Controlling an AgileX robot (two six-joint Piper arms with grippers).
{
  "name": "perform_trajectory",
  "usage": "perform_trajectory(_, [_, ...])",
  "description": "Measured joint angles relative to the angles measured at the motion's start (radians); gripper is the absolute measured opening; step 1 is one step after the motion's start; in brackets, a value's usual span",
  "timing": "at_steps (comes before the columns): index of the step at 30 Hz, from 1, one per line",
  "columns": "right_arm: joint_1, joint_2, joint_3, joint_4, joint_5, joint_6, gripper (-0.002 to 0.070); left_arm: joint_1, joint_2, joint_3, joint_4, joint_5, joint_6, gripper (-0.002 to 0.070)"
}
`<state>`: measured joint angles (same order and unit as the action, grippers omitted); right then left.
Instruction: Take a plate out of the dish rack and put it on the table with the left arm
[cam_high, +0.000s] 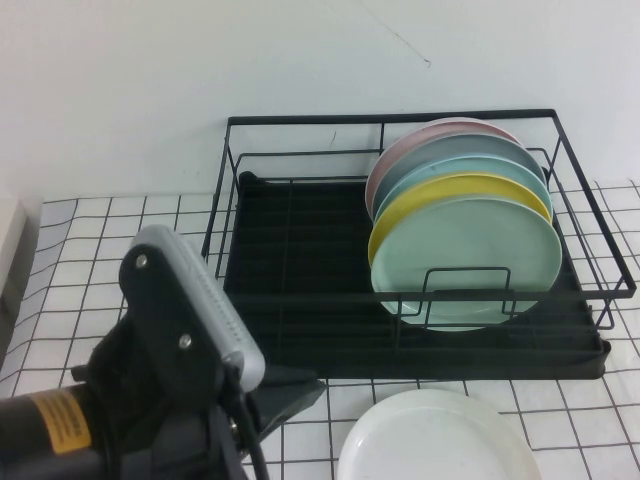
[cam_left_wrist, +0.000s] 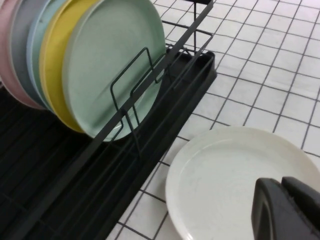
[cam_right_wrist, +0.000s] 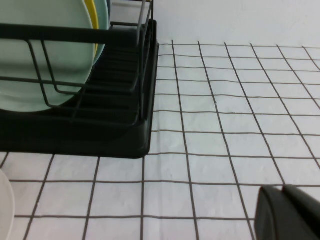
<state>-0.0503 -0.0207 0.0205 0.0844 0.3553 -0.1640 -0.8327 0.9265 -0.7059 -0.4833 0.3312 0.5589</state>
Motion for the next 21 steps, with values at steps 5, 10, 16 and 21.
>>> perform_trajectory(5, [0.0,0.0,0.0,0.0,0.0,0.0,-0.0001,0.0,-0.06,0.106,0.0,-0.15,0.046,-0.0001])
perform_trajectory(10, [0.0,0.0,0.0,0.0,0.0,0.0,-0.0001,0.008,-0.228,0.308,0.006,-0.402,0.04,-0.0001])
perform_trajectory(16, [0.0,0.0,0.0,0.0,0.0,0.0,-0.0001,0.149,-0.549,0.625,0.013,-0.597,-0.028,-0.0002])
perform_trajectory(21, [0.0,0.0,0.0,0.0,0.0,0.0,-0.0001,0.385,-0.76,0.728,0.12,-0.517,-0.175,-0.0002])
